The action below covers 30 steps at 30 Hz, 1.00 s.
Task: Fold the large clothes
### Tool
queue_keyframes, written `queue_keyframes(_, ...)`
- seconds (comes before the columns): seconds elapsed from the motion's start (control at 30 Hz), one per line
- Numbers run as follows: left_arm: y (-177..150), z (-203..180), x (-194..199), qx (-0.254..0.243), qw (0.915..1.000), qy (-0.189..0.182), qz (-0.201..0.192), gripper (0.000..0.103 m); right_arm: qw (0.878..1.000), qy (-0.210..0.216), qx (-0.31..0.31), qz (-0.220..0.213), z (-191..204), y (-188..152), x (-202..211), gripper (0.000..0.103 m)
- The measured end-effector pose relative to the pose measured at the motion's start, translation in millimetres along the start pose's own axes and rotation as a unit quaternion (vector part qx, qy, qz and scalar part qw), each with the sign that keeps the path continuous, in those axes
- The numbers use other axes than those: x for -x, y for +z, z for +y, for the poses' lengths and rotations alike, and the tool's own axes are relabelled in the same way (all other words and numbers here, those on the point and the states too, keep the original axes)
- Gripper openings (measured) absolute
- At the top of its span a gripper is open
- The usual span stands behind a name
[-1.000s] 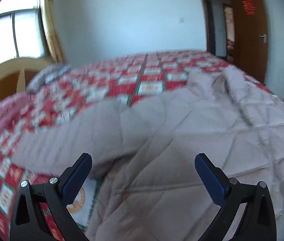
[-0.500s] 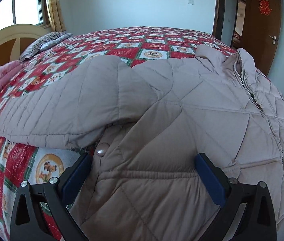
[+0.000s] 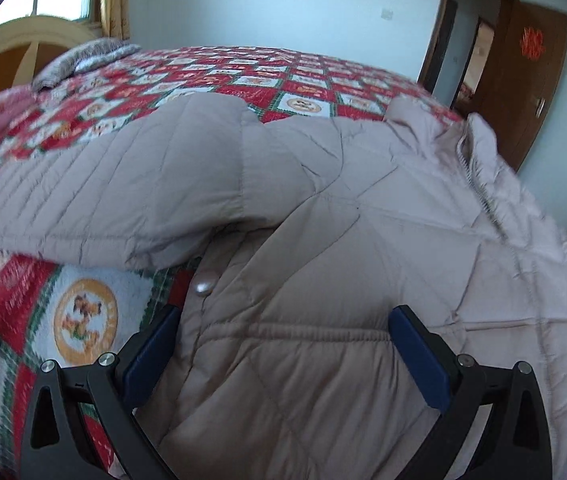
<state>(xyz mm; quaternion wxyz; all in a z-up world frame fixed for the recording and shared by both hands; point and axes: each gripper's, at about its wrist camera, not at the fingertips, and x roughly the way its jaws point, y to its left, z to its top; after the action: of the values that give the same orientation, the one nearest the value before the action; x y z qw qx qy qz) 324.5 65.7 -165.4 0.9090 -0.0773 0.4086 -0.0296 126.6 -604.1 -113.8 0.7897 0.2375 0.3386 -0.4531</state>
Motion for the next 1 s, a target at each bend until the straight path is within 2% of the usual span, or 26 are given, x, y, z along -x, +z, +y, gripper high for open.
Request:
queue_keyframes(0.17, -10, 26, 15, 0.067, 0.9964, -0.049, -0.017, 0.102, 0.997, 0.049, 0.037, -0.051, 25, 17, 72, 0.014)
queue_keyframes(0.27, -15, 40, 26, 0.101, 0.9921, -0.065, -0.036, 0.102, 0.988, 0.087, 0.089, -0.089, 68, 21, 117, 0.014)
queue_keyframes(0.37, -15, 52, 42, 0.125, 0.9884, -0.060, -0.062, 0.102, 0.972, 0.138, 0.146, -0.121, 114, 12, 168, 0.014)
queue_keyframes(0.5, -20, 61, 55, 0.119, 0.9886, -0.018, -0.090, 0.102, 0.946, 0.189, 0.221, -0.142, 179, -20, 210, 0.014)
queue_keyframes(0.67, -25, 75, 37, 0.143, 0.9869, -0.042, -0.060, 0.102, 0.909, 0.269, 0.295, -0.120, 266, -86, 233, 0.014)
queue_keyframes(0.77, -26, 75, 37, 0.144, 0.9864, -0.045, -0.065, 0.102, 0.890, 0.298, 0.330, -0.104, 310, -121, 233, 0.013)
queue_keyframes(0.9, -26, 74, 35, 0.144, 0.9864, -0.048, -0.064, 0.102, 0.860, 0.342, 0.375, -0.053, 371, -184, 219, 0.013)
queue_keyframes(1.0, -29, 78, 36, 0.149, 0.9846, -0.059, -0.069, 0.102, 0.846, 0.358, 0.396, -0.017, 408, -223, 207, 0.013)
